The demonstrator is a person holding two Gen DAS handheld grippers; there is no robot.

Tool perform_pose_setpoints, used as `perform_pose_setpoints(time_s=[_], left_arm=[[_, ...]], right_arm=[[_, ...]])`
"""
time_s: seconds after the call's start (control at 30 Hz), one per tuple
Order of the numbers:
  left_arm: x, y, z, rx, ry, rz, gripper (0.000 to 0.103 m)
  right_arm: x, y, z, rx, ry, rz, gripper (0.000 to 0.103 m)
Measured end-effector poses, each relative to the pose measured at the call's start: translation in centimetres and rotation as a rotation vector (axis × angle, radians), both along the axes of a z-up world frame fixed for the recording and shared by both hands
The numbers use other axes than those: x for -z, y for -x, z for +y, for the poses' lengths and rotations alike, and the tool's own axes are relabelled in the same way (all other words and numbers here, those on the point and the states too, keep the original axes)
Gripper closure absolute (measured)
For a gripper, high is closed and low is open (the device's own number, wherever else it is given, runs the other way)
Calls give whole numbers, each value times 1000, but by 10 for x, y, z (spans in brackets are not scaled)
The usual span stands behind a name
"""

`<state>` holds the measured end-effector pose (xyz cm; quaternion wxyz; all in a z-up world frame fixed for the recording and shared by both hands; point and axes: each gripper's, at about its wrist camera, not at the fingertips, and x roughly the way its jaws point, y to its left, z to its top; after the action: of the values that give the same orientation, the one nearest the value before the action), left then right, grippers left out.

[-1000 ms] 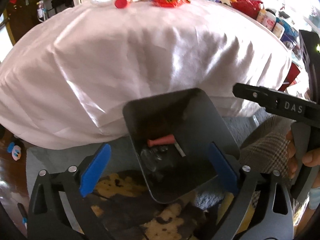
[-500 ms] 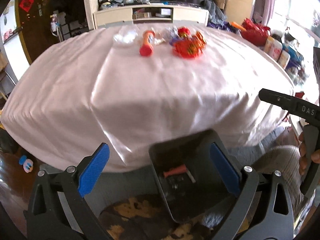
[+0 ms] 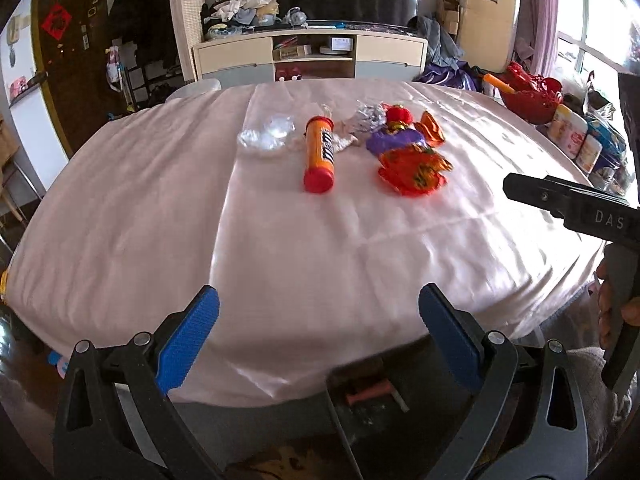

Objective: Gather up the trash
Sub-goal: 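Grasp the orange M&M's tube with the left tool while the right tool grasps the candy wrapper ball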

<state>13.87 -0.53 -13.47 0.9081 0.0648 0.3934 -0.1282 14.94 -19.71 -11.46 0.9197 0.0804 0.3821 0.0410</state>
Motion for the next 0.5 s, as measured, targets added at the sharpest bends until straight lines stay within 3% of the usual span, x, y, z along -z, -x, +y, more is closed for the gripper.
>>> perform_pose_setpoints(time_s=[0.33,0.5], left_arm=[[7,-59,-3,0,35,28,8],[16,-86,-14,12,31,35,12]], right_arm=[[5,-50,23,-33,-3,17,8],[20,-67,24,-38,-53,54,16]])
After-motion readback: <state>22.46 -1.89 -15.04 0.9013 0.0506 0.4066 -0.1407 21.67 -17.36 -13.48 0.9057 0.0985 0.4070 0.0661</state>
